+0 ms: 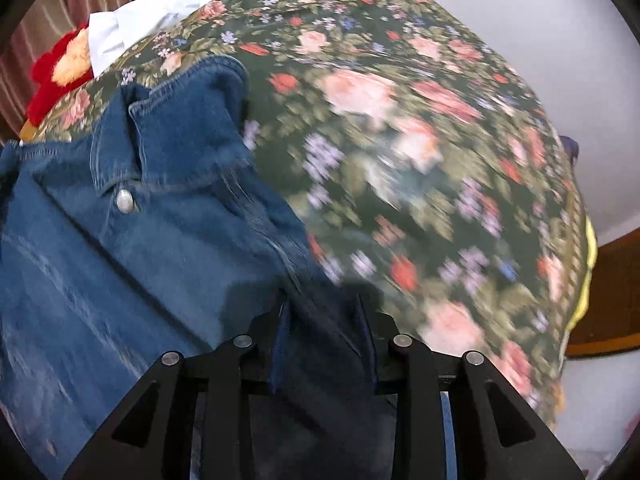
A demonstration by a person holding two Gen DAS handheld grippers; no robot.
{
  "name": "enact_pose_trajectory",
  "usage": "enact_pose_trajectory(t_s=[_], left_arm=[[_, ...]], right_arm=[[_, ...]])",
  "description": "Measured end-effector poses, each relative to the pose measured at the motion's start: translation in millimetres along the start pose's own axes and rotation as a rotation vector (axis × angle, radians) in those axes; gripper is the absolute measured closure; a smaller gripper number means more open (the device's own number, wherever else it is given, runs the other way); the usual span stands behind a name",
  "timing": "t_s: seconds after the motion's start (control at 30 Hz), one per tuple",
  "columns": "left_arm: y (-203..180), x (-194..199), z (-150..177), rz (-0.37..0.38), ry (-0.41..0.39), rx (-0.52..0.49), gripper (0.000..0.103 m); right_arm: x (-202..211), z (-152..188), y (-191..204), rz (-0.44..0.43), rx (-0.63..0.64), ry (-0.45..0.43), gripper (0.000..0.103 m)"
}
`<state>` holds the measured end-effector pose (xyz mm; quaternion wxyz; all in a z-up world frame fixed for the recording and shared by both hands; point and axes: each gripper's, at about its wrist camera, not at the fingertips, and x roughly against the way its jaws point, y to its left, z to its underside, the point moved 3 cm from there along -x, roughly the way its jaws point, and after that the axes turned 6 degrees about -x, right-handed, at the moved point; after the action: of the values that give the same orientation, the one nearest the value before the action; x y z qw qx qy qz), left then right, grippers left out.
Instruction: Fold large clothes
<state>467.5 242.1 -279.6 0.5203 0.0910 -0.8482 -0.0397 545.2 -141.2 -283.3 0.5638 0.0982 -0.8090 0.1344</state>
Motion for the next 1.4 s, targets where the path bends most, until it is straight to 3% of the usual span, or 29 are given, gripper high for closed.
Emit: enact_pose_trajectory(t_s=[0.07,0.13,0.23,0.4,0.47,0.57,0.83,1.07,1.2,1.4], left_arm=[[6,2,1,0.004,0.009,0.028,0.049],[7,8,2,0.012,0.022,0.041,0.049],[-1,32,3,-0.024,0.005,-0.006,0.049],[-27,82,3,-0.030,-0.082,-0.106,0.041],[-46,105,3,-0.009,-0.129,-0.153,0.033],[-79,134,10,0.034,-0.191,-0.225,0.023],[-180,168,49,0.184,-0.225,-0.361,0.018],[-254,155,87,0.214,-0.190,-0.492,0.018],[-279,145,98,0.240,-0.156,-0.511,0.018],[-294,127,97,0.262,-0.103,-0.472,0.018]], right_arm=[[7,14,-18,0.047,-0.023,0.019,0.053],[21,28,-38,0.063,-0.054,0.005,0.046],[51,52,-69,0.079,-0.137,-0.031,0.045],[113,103,-109,0.000,-0.302,-0.089,0.041],[135,126,-119,-0.029,-0.359,-0.124,0.022],[164,165,-130,-0.086,-0.454,-0.181,0.009],[176,267,-164,-0.209,-0.750,-0.163,0.009],[155,352,-221,-0.210,-1.039,-0.114,0.009],[145,379,-258,-0.237,-1.175,-0.111,0.009],[107,388,-302,-0.299,-1.307,-0.055,0.009]])
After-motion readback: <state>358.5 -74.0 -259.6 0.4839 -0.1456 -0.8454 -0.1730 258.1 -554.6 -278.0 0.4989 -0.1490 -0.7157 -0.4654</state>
